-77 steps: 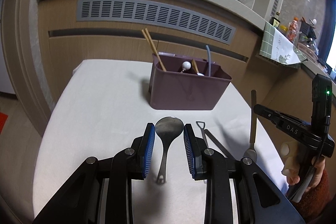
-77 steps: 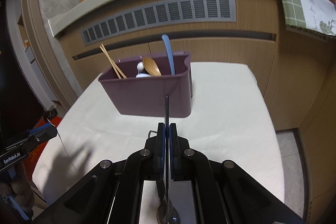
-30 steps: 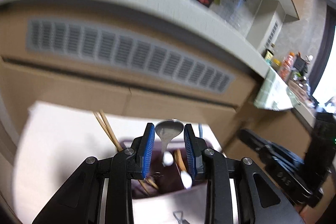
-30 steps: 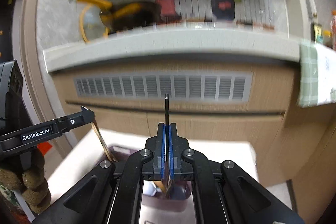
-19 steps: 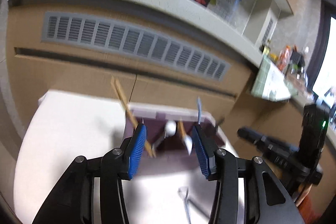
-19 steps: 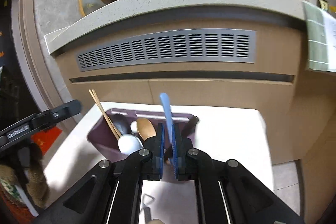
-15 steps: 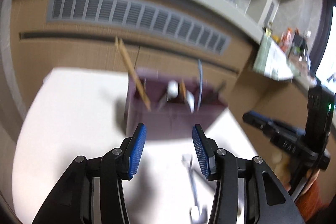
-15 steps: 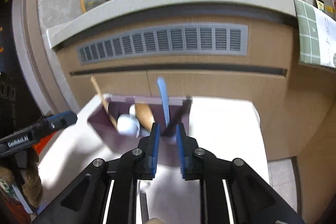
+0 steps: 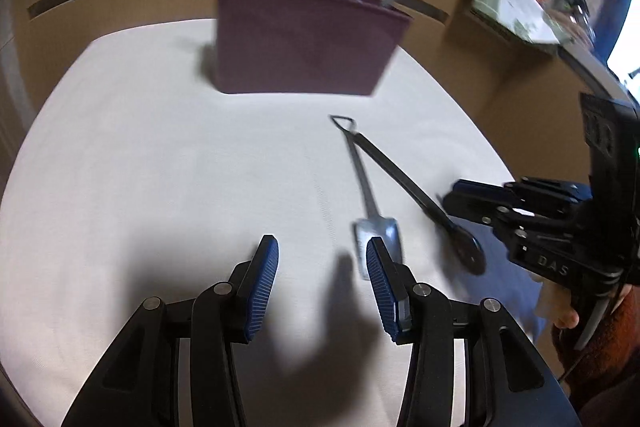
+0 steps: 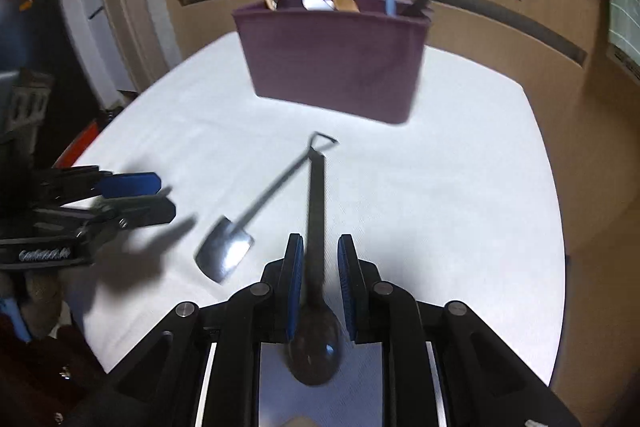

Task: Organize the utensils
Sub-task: 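Grasp the second dark-handled spoon by its handle with the right tool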

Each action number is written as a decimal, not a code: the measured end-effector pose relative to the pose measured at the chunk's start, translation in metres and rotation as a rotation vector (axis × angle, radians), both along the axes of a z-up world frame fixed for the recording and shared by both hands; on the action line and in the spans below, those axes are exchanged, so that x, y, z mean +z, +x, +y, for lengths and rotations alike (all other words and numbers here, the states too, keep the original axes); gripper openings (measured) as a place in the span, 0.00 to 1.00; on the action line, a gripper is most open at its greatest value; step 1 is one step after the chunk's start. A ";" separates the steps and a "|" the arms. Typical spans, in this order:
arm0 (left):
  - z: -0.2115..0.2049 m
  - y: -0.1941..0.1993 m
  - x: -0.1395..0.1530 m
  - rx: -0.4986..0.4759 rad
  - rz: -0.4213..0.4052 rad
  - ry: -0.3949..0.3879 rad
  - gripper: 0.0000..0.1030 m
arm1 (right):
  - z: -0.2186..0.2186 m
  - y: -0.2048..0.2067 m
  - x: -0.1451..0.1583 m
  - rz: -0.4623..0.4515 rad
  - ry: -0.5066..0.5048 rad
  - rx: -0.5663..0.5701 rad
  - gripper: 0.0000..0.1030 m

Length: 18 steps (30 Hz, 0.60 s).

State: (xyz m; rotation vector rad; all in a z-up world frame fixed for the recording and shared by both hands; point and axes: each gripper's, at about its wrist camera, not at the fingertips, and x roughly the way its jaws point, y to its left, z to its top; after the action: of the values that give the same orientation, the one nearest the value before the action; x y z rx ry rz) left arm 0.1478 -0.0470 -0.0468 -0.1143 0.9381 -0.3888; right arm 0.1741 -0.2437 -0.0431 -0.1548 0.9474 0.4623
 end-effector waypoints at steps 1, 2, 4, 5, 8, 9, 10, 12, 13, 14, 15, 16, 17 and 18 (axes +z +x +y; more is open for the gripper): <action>-0.005 0.000 0.000 -0.013 -0.002 0.007 0.46 | -0.002 0.001 -0.002 0.017 0.013 -0.008 0.17; -0.008 0.000 0.001 -0.024 -0.004 0.011 0.45 | -0.004 0.002 -0.004 0.039 0.024 -0.013 0.17; -0.014 -0.002 0.002 -0.039 -0.010 0.022 0.46 | -0.007 0.004 -0.007 0.063 0.059 -0.017 0.17; -0.015 -0.002 0.002 -0.037 -0.010 0.028 0.46 | -0.007 0.008 -0.007 0.073 0.074 -0.014 0.17; -0.014 0.001 0.001 -0.023 0.000 0.038 0.45 | 0.002 0.017 -0.012 0.082 0.064 -0.001 0.17; -0.014 0.001 0.001 -0.018 0.003 0.040 0.46 | 0.006 0.019 -0.013 0.079 0.048 0.000 0.17; -0.012 0.001 0.001 -0.012 0.005 0.043 0.46 | 0.011 0.021 -0.015 0.067 0.022 0.004 0.17; -0.011 0.004 0.000 -0.007 0.008 0.046 0.46 | 0.018 0.019 -0.015 0.029 -0.019 0.019 0.17; -0.011 0.004 0.000 -0.004 0.011 0.047 0.46 | 0.020 0.018 -0.015 0.018 -0.033 0.026 0.17; -0.011 0.005 0.000 -0.003 0.013 0.046 0.46 | 0.022 0.015 -0.015 0.002 -0.052 0.039 0.17; -0.011 0.006 -0.001 -0.003 0.016 0.046 0.46 | 0.022 0.014 -0.015 -0.008 -0.063 0.045 0.17; -0.011 0.006 -0.002 -0.003 0.020 0.047 0.46 | 0.020 0.013 -0.015 -0.019 -0.078 0.045 0.10; -0.011 0.007 -0.002 -0.004 0.022 0.049 0.46 | 0.017 0.012 -0.014 -0.020 -0.080 0.041 0.10; -0.011 0.008 -0.003 -0.005 0.026 0.050 0.46 | 0.010 0.013 -0.013 -0.016 -0.071 0.023 0.10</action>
State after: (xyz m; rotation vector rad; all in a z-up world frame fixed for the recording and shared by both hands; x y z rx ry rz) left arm 0.1554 -0.0585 -0.0494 -0.0714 0.9728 -0.3687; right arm 0.1873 -0.2332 -0.0559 -0.2331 0.9478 0.4479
